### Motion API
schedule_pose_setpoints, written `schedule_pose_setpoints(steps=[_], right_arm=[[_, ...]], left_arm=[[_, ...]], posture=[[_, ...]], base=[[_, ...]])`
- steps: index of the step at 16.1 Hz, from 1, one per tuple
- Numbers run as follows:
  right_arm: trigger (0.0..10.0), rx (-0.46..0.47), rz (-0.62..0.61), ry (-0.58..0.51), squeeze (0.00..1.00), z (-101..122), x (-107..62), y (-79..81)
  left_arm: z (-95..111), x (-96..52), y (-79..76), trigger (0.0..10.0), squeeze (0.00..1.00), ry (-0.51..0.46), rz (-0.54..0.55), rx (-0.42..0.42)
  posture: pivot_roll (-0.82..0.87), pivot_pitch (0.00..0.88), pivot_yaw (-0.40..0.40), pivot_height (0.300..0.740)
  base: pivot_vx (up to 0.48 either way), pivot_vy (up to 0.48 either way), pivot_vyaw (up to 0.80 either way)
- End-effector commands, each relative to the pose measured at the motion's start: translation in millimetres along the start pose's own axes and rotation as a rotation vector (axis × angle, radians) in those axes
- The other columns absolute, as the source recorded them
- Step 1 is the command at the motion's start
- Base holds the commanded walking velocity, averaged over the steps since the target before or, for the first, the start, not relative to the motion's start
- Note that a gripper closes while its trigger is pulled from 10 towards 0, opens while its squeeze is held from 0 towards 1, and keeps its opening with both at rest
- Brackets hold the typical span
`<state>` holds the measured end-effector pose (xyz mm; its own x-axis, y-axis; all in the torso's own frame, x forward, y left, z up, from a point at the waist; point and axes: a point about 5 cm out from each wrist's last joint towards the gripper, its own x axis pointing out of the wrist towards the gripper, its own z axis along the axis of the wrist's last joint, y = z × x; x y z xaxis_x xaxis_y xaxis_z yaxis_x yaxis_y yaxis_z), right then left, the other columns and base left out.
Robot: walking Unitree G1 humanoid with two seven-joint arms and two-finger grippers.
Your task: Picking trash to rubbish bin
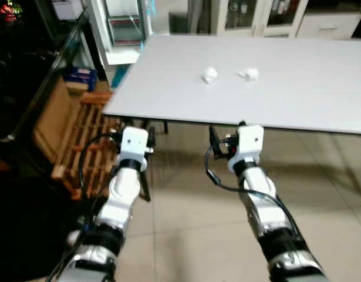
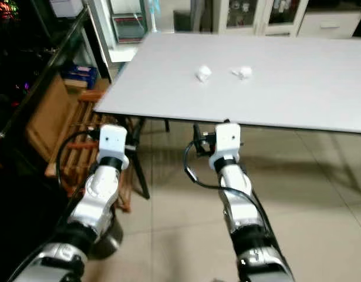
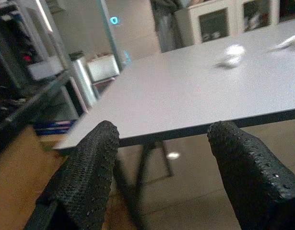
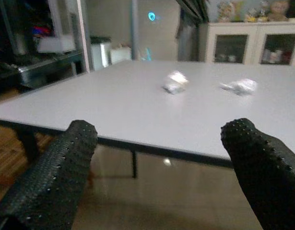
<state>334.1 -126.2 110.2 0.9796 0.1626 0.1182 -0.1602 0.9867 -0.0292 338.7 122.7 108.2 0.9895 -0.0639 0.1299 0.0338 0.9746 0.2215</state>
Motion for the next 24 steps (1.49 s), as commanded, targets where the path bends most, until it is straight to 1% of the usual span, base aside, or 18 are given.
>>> schedule_pose_setpoints(steps=[1, 13, 20, 24], right_arm=[[10.0, -0.001, -0.005, -0.006, 0.0, 2.6, 1.8, -1.0], [10.0, -0.003, -0.003, -0.001, 0.0, 1.9, 1.6, -1.6], [10.0, 0.003, 0.011, 0.003, 0.0, 0.8, 1.3, 0.4], [10.0, 0.004, 0.018, 0.006, 0.0, 0.5, 1.4, 1.4]], left_arm=[[0.8, 0.7, -0.4, 10.0, 0.0, 0.0, -0.001, 0.012], [-0.1, 0.9, 0.5, 10.0, 0.0, 0.004, 0.009, 0.018], [0.6, 0.8, -0.9, 10.0, 0.0, 0.0, 0.009, -0.012], [-1.9, 1.9, 3.1, 10.0, 0.0, 0.026, 0.029, -0.019]], posture=[[-0.02, 0.053, 0.035, 0.74], [-0.02, 0.062, 0.032, 0.74], [-0.02, 0.061, 0.032, 0.74], [-0.02, 0.061, 0.032, 0.74]], base=[[0.0, -0.292, 0.0], [0.0, -0.286, 0.0], [0.0, 0.0, 0.0], [0.0, 0.0, 0.0]])
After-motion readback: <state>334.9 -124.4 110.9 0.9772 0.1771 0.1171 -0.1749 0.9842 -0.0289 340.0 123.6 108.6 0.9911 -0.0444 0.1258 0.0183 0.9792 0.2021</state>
